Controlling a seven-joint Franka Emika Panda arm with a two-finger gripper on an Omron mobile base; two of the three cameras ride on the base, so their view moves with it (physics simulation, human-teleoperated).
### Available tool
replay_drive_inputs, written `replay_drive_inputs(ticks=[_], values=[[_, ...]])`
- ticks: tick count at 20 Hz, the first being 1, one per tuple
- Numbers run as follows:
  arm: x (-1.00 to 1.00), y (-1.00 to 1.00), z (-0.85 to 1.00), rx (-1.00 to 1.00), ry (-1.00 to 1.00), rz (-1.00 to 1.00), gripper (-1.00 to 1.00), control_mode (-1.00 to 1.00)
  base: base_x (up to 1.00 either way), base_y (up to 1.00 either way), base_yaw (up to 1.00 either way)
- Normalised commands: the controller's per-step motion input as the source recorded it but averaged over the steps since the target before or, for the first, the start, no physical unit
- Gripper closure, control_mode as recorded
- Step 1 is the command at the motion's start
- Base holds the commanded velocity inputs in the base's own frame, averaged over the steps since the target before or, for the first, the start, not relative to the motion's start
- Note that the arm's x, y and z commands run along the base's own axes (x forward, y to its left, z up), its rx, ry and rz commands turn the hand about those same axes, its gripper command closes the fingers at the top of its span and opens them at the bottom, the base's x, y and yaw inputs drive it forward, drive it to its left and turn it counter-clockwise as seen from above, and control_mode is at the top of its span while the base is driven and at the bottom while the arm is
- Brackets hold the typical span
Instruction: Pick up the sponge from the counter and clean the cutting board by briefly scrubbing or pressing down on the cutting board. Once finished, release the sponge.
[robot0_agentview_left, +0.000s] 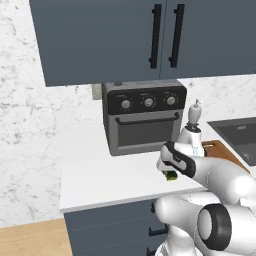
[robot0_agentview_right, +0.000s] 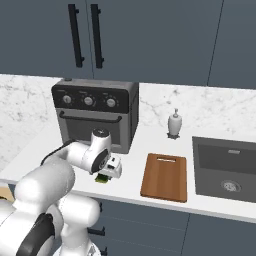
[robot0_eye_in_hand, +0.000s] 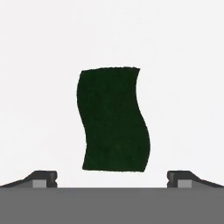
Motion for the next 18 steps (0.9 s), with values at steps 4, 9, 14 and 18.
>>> replay_drive_inputs(ticks=[4, 9, 14, 18], values=[[0.13, 0.00, -0.22, 0.00, 0.02, 0.00, -1.00, -1.00, 0.00, 0.00, 0.00], [0.17, 0.00, -0.26, 0.00, 0.01, 0.00, -1.00, -1.00, 0.00, 0.00, 0.00], [0.15, 0.00, -0.21, 0.00, 0.02, 0.00, -1.00, -1.00, 0.00, 0.00, 0.00], [0.16, 0.02, -0.21, 0.00, 0.02, 0.00, -1.00, -1.00, 0.00, 0.00, 0.00]])
